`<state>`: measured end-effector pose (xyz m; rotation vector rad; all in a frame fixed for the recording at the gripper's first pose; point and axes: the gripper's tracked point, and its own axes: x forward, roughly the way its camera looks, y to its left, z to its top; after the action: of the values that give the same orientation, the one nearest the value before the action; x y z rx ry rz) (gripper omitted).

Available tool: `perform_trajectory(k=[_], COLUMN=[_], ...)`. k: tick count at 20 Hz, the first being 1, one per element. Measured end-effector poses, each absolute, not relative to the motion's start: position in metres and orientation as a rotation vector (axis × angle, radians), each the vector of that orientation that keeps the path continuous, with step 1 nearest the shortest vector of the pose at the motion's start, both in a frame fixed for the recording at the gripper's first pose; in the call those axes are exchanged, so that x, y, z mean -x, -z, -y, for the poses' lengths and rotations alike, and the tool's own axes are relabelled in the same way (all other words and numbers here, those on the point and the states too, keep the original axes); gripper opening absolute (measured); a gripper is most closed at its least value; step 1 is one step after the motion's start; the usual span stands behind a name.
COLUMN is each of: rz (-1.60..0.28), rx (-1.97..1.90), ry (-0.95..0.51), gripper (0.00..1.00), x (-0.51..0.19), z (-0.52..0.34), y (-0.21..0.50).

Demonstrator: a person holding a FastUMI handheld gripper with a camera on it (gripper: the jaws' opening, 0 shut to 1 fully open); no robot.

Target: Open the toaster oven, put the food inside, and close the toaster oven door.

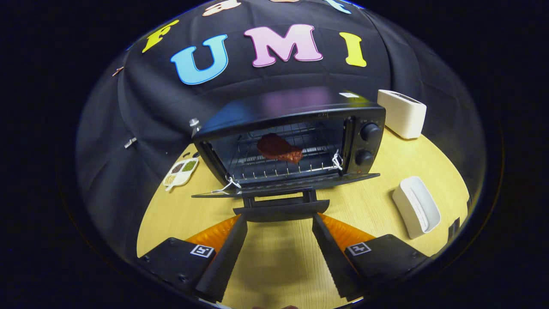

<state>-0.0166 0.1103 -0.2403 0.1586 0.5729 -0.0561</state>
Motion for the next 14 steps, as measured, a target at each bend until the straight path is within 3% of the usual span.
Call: perform_trajectory(k=[5,8,14], rz=[-0.484,-0.446,-0.399], rx=[-0.178,-0.181,-0.147], ry=[0.052,0.058,0.090], gripper=[0.94,0.98,0.98], x=[-0.020,-0.047,-0.051], z=[-0.108,-0.102,-0.079], y=[0.205,0.188,0.164])
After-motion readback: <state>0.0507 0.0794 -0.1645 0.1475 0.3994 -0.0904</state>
